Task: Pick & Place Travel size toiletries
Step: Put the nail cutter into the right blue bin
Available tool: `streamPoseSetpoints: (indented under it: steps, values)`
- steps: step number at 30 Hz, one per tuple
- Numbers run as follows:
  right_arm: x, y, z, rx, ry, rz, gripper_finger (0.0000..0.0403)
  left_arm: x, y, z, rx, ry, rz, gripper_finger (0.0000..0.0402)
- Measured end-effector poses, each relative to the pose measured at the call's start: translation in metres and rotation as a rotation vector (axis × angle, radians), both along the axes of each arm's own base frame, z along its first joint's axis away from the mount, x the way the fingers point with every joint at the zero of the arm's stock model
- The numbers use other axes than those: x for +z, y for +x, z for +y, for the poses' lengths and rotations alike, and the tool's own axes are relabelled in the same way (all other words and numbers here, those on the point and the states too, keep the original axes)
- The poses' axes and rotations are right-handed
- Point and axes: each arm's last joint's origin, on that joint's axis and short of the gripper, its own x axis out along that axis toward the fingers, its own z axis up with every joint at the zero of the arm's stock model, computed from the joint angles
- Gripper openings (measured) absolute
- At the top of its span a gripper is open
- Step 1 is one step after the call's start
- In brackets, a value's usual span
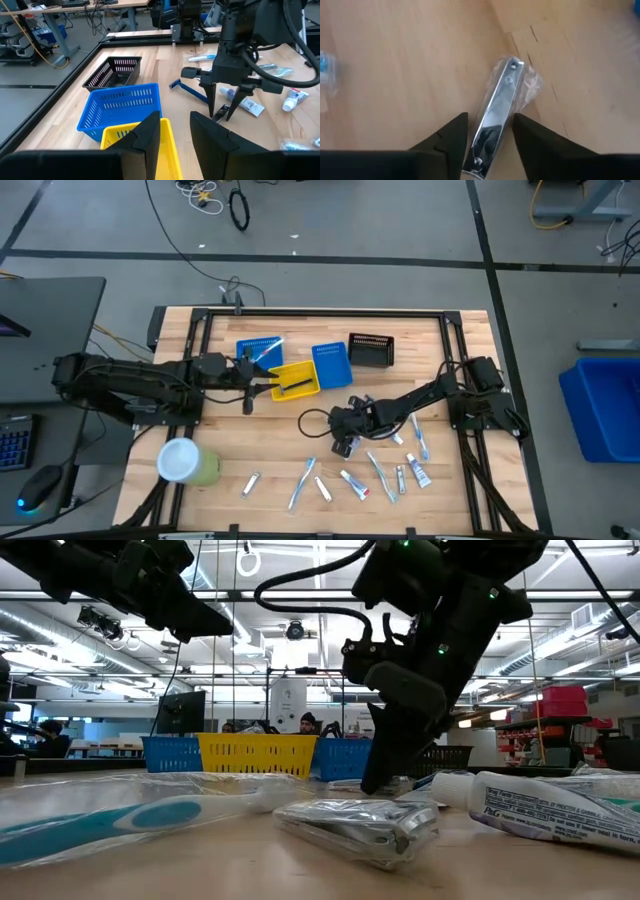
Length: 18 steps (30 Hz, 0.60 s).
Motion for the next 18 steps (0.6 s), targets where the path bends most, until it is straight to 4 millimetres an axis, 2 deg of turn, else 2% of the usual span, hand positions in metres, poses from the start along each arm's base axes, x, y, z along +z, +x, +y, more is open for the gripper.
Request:
streamPoseSetpoints:
  steps: [7,12,14,18]
  values:
    - [0.000,0.002,0.000,-0.027,0.023,-0.031,0.0062,0.000,0.000,0.000,0.000,0.000,0.005,0.0116]
    - [0.006,0.008,0.004,0.068,0.040,-0.065,0.0056,0.000,0.000,0.000,0.000,0.000,0.005,0.0116]
    - [0.018,0.010,0.005,0.138,0.013,-0.089,0.0056,0.000,0.000,0.000,-0.001,0.001,0.005,0.0116]
    - [0.061,0.016,0.001,0.243,-0.114,-0.196,0.0066,0.000,0.000,0.000,-0.006,0.020,0.008,0.0116]
